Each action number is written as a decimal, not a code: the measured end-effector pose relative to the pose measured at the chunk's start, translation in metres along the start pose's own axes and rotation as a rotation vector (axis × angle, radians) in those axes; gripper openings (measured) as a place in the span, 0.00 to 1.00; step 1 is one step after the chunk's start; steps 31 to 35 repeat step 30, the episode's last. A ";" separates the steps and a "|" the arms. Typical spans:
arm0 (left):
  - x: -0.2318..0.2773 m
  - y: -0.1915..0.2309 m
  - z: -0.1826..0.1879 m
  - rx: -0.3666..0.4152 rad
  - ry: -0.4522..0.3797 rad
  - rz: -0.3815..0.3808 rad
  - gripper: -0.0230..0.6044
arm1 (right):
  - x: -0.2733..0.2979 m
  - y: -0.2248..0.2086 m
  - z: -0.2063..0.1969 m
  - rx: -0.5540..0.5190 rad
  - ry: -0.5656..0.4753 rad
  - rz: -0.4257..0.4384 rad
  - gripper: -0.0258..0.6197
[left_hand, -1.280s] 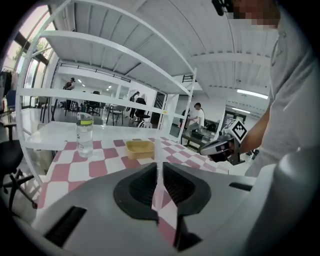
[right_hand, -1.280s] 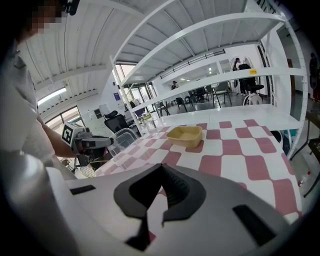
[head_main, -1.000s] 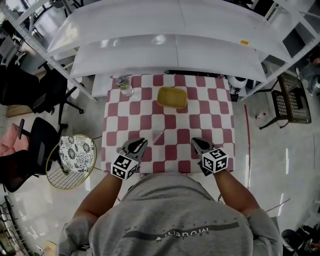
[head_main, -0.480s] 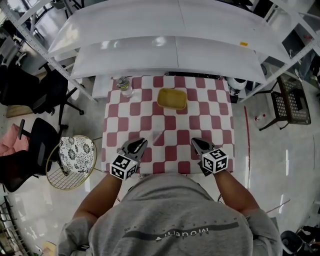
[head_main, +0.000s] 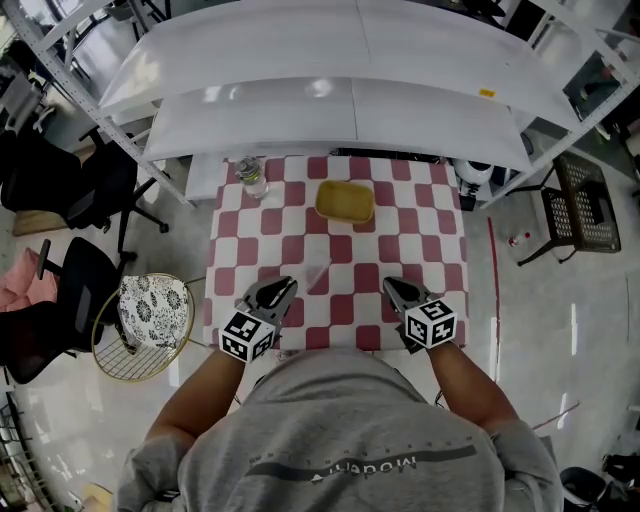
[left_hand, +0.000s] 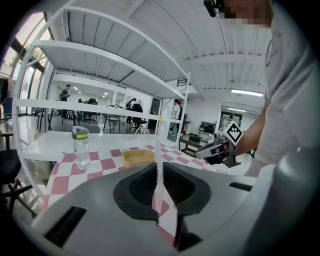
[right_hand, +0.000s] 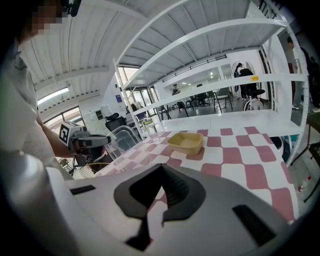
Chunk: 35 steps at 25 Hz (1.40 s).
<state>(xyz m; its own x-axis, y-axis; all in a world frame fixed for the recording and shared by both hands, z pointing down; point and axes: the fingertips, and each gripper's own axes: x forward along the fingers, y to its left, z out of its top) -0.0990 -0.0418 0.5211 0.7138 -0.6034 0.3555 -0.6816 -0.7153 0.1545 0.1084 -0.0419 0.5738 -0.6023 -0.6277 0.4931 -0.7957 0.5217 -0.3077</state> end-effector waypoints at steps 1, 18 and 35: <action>0.000 -0.001 0.001 0.003 -0.001 -0.002 0.11 | 0.000 0.000 0.001 0.000 -0.002 0.001 0.08; -0.003 -0.005 0.006 0.024 -0.008 -0.010 0.11 | 0.001 0.005 0.005 -0.011 -0.007 0.011 0.08; -0.006 -0.009 0.004 0.030 -0.008 -0.010 0.11 | 0.000 0.008 0.002 -0.016 -0.007 0.015 0.08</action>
